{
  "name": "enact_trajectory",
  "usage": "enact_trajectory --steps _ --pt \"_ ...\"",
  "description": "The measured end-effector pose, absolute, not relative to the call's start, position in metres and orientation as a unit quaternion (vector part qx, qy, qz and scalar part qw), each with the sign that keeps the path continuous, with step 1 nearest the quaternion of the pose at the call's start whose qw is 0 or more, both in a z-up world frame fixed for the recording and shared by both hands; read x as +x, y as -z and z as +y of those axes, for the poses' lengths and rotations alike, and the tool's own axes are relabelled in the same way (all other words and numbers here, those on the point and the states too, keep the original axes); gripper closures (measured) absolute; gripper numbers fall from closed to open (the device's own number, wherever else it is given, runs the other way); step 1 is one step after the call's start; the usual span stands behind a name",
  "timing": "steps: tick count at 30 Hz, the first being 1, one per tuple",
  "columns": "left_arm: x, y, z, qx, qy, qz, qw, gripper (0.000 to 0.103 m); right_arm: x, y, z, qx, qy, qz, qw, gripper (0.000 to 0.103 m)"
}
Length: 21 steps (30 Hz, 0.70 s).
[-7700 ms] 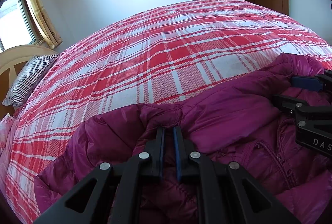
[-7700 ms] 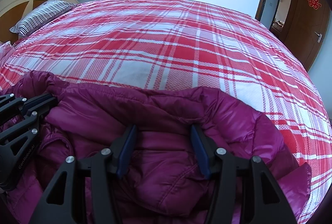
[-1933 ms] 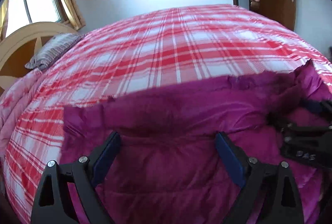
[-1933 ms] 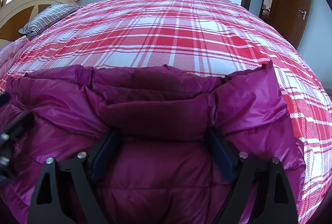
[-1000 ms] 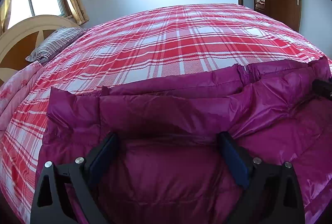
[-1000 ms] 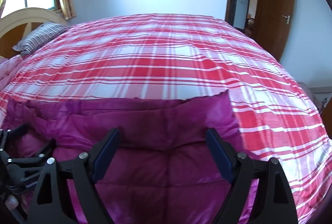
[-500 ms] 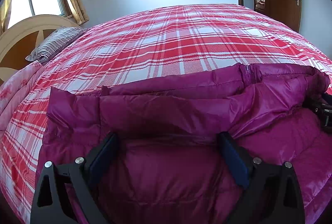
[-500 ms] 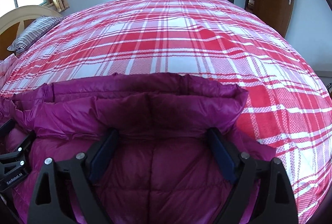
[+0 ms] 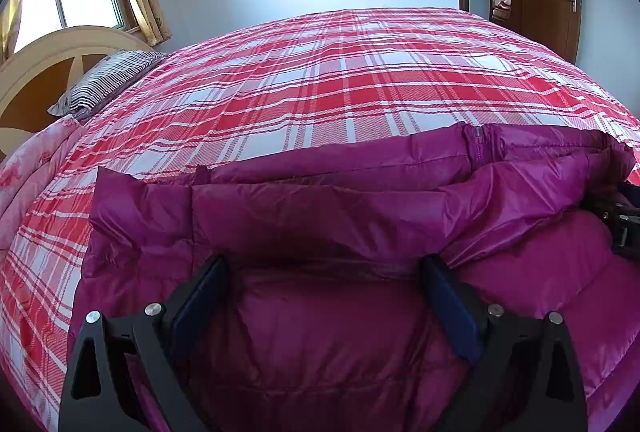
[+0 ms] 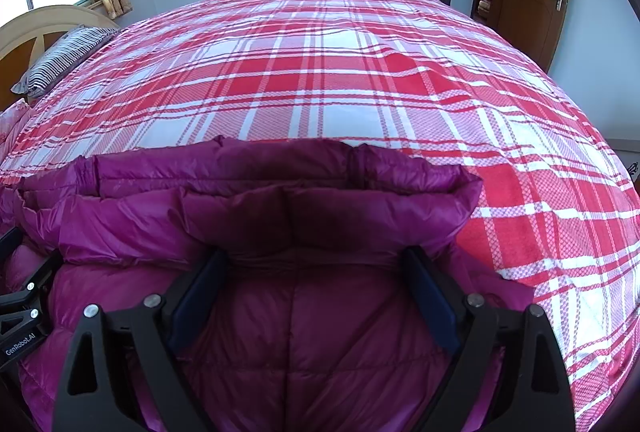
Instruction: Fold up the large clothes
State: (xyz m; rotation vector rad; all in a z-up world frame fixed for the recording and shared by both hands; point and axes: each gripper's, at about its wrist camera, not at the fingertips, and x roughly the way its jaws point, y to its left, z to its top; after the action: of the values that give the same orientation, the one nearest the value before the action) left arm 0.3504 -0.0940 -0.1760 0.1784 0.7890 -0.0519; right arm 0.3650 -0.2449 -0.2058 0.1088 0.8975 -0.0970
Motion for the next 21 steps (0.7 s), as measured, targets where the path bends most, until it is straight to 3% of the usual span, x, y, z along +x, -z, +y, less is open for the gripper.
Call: enact_trajectory --steps 21 --pt "0.3527 0.1777 -0.094 0.082 0.029 0.389 0.917 0.005 0.3671 0.2075 -0.2474 0.054 0.046 0.436 0.897 0.009"
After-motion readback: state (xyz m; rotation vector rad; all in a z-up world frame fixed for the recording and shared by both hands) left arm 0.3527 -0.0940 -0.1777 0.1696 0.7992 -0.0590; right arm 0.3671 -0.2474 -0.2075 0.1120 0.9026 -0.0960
